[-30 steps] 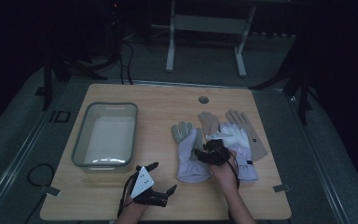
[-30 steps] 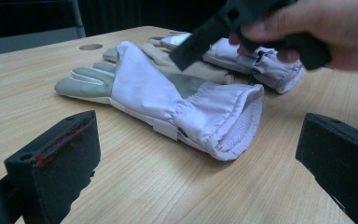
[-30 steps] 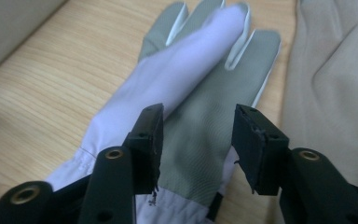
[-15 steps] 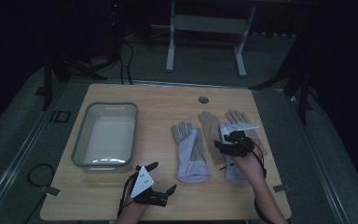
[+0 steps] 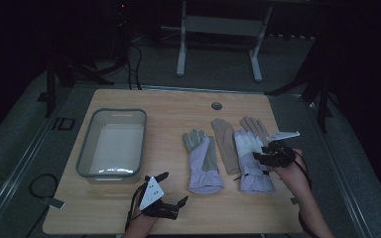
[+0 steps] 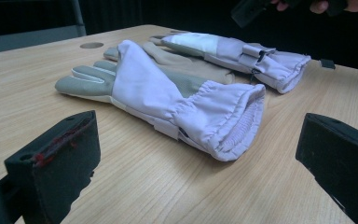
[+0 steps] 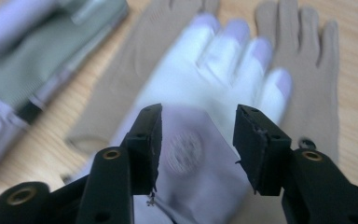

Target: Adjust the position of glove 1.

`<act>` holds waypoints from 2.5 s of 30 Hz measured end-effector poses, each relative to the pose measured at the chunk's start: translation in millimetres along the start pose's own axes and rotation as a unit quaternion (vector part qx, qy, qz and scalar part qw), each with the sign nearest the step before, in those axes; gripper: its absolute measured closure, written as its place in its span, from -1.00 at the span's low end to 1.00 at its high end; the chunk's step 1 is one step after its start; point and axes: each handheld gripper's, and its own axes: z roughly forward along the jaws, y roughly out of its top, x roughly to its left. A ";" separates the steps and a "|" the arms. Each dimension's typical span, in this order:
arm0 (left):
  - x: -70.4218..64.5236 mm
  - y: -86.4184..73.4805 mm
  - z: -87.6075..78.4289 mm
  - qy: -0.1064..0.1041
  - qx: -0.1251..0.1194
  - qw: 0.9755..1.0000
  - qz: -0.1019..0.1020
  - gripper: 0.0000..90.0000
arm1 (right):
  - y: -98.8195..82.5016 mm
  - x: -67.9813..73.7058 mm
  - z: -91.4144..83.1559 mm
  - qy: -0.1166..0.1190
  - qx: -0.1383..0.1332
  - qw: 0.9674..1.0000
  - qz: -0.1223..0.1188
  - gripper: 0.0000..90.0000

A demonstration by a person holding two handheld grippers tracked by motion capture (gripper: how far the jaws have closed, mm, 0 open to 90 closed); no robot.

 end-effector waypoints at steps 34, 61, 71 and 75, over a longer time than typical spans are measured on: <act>-0.5 -0.1 -0.3 0.006 -0.002 1.000 0.001 -1.00 | -25.5 7.8 28.0 0.022 0.019 0.999 0.021 0.77; -0.7 -0.3 -0.4 0.006 -0.003 1.000 0.000 -1.00 | 41.9 13.4 -50.0 0.043 -0.057 0.997 0.000 0.78; -0.6 -0.3 -0.7 0.008 -0.005 1.000 0.001 -1.00 | 81.0 49.3 -61.6 0.057 -0.069 0.996 -0.027 0.78; -0.9 -0.4 -0.7 0.008 -0.005 1.000 0.001 -1.00 | 91.5 69.6 -56.0 0.068 -0.064 0.995 -0.029 0.78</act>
